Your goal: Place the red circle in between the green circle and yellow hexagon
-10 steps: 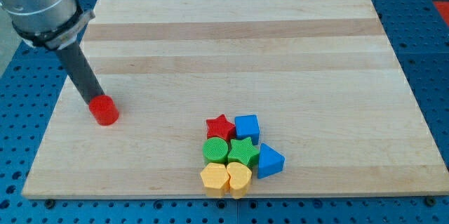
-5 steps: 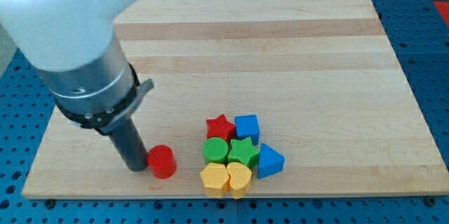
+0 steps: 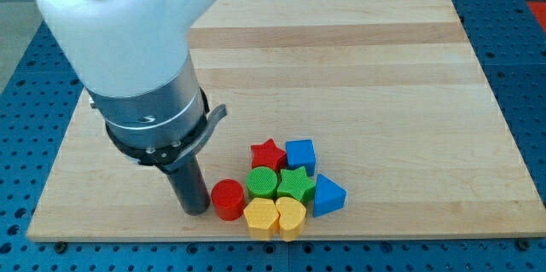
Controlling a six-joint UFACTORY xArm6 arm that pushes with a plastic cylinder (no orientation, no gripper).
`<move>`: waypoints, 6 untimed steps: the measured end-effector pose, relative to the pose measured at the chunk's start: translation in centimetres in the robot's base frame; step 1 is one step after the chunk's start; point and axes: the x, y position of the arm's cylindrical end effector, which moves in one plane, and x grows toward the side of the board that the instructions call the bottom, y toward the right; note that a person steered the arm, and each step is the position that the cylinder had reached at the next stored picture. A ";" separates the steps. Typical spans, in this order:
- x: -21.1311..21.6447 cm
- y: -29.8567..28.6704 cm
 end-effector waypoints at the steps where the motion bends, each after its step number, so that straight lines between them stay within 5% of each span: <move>1: 0.2 0.2; 4: 1.8 1.4; 6: -9.1 0.4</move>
